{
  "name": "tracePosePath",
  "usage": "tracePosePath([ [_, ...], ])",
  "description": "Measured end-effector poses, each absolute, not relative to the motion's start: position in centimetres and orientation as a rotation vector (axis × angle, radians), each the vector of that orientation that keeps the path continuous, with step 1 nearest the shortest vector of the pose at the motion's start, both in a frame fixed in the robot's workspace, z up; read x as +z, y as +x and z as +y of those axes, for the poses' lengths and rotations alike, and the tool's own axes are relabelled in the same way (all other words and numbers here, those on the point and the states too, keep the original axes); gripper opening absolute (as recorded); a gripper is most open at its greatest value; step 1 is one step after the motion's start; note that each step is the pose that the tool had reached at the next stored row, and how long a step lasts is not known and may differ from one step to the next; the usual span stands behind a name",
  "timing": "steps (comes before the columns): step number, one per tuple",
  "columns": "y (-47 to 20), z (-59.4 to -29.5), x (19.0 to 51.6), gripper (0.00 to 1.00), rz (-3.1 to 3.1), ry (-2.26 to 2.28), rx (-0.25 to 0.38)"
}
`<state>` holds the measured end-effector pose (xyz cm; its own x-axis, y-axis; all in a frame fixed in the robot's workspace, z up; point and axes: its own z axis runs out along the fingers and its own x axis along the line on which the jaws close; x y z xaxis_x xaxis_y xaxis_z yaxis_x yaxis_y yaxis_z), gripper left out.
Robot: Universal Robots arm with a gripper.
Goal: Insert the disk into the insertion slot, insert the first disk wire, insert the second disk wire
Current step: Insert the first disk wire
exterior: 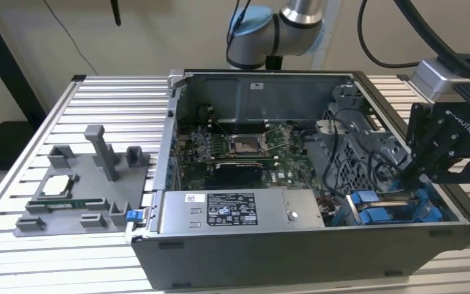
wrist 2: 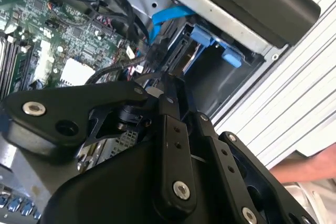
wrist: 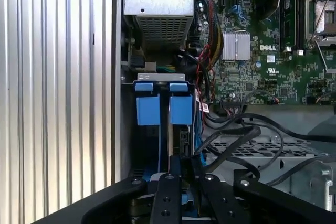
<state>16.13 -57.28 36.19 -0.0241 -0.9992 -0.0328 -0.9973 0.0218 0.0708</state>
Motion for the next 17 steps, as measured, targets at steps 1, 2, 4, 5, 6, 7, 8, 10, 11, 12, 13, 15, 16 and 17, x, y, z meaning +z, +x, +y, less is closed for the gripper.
tracePosePath([
  [1,16.2,-57.3,36.0,0.0,-2.226,2.175,-0.116],
  [2,16.3,-57.2,35.9,0.0,-2.226,2.175,-0.116],
  [4,16.4,-57.1,35.6,0.0,-2.225,2.174,-0.118],
  [5,16.5,-57.0,35.4,0.0,-2.225,2.174,-0.119],
  [6,16.6,-56.9,35.2,0.0,-2.224,2.173,-0.12],
  [7,16.6,-56.8,35.1,0.0,-2.224,2.173,-0.12],
  [8,16.7,-56.7,34.9,0.0,-2.224,2.173,-0.12],
  [10,16.9,-56.6,34.6,0.0,-2.224,2.173,-0.121],
  [11,17.0,-56.5,34.5,0.0,-2.224,2.173,-0.121],
  [12,17.1,-56.5,34.4,0.0,-2.224,2.173,-0.121],
  [13,17.1,-56.5,34.3,0.0,-2.224,2.173,-0.121],
  [15,17.1,-56.5,34.2,0.0,-2.224,2.173,-0.121],
  [16,17.1,-56.5,34.2,0.0,-2.224,2.173,-0.12],
  [17,17.1,-56.5,34.2,0.0,-2.224,2.173,-0.12],
])
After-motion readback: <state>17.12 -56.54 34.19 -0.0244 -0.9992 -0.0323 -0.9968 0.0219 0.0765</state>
